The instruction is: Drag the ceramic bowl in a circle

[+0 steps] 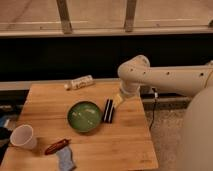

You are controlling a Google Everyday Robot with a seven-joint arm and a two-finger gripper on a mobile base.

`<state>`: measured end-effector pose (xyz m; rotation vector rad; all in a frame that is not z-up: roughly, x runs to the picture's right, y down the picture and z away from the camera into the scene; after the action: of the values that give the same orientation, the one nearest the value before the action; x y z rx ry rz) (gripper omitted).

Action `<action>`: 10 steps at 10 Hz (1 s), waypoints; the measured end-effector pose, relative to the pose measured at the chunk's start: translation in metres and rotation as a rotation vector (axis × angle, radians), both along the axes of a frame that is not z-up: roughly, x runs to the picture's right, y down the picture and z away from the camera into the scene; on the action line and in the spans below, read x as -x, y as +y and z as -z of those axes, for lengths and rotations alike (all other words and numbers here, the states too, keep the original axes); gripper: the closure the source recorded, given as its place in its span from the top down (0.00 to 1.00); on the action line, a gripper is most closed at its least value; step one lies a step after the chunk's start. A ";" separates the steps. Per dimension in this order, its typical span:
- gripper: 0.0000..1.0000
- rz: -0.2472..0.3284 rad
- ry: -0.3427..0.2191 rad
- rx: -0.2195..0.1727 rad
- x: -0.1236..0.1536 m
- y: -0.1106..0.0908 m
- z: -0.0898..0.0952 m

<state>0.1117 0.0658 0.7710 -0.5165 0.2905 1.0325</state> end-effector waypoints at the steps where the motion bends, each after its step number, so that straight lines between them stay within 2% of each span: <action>1: 0.80 0.000 0.000 0.000 0.000 0.000 0.000; 5: 0.80 0.000 -0.004 -0.002 0.000 -0.001 0.000; 8: 0.80 -0.011 -0.037 -0.002 0.006 0.000 -0.001; 10: 0.80 -0.023 -0.078 -0.015 0.015 -0.004 -0.003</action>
<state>0.0966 0.0617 0.7745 -0.5462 0.2077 1.0338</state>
